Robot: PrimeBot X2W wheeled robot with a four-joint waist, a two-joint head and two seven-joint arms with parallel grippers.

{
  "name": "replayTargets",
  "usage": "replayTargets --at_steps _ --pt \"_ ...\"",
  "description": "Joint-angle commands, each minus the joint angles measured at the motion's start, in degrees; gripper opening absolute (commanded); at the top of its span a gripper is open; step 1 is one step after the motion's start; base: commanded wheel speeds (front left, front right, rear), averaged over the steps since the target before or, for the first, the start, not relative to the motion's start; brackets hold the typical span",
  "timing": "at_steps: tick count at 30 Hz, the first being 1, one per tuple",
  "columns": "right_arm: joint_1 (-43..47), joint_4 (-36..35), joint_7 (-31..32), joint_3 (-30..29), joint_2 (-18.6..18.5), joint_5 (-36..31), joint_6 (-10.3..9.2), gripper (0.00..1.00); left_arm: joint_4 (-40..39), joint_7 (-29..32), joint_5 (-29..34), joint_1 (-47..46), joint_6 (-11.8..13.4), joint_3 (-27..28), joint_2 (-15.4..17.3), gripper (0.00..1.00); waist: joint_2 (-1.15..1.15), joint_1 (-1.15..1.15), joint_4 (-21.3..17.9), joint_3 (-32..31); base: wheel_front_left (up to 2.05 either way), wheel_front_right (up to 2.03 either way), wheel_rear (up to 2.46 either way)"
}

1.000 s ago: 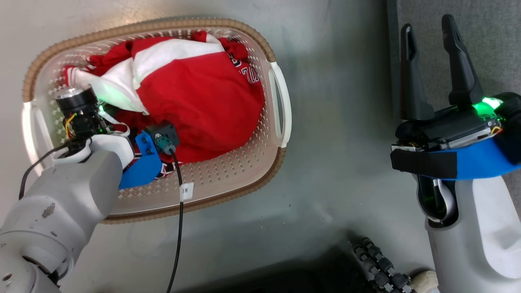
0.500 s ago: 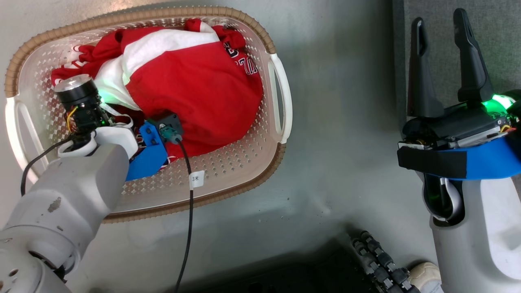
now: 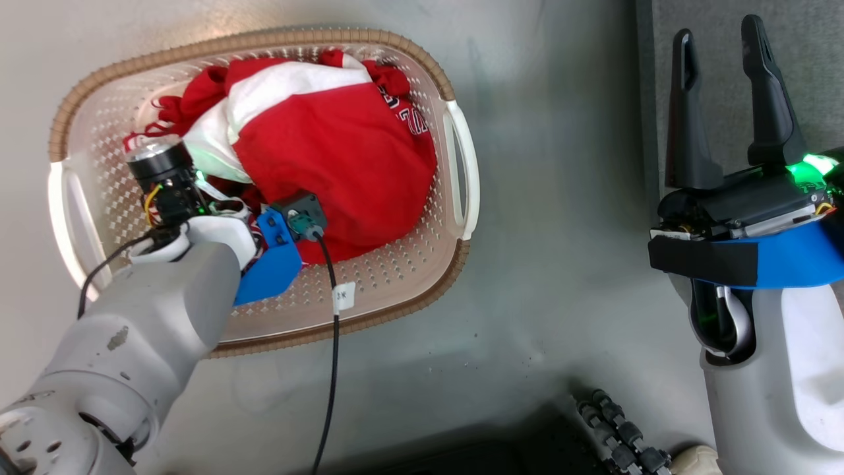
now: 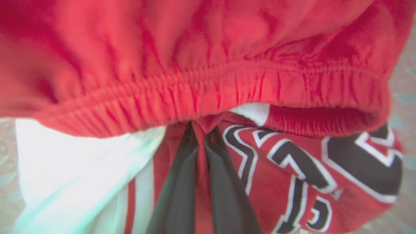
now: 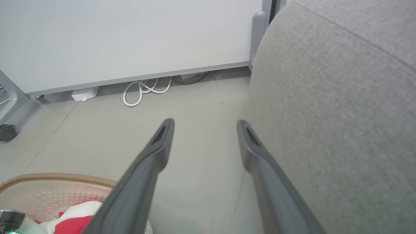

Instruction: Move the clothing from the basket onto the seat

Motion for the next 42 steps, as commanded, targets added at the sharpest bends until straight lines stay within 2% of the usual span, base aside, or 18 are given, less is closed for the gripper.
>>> replayTargets --at_steps 1,8,18,42 --pt "-0.7 0.3 -0.2 -0.1 -0.2 -0.5 0.03 1.00 -0.5 -0.6 -0.5 0.9 0.0 -0.2 -0.3 0.00 0.00 0.00 0.4 -1.2 0.00 0.00 0.00" --pt "0.1 1.0 -0.2 -0.5 -0.2 -1.5 0.03 1.00 -1.7 -2.2 -3.6 2.5 0.0 -0.2 -1.4 0.00 0.00 0.00 1.8 -4.8 0.00 0.00 0.00" --pt "2.4 2.7 -0.2 -0.6 -0.2 -3.5 0.03 1.00 -3.3 -7.0 -7.5 5.7 0.0 -0.2 -2.8 0.00 0.00 0.00 4.7 -13.3 0.00 0.00 0.00" --pt "11.8 6.8 -0.2 -2.2 -0.2 -5.9 0.03 1.00 -4.8 -20.2 -25.0 12.2 0.0 0.8 -5.8 0.00 0.00 0.00 11.1 -35.0 0.00 0.00 0.00"
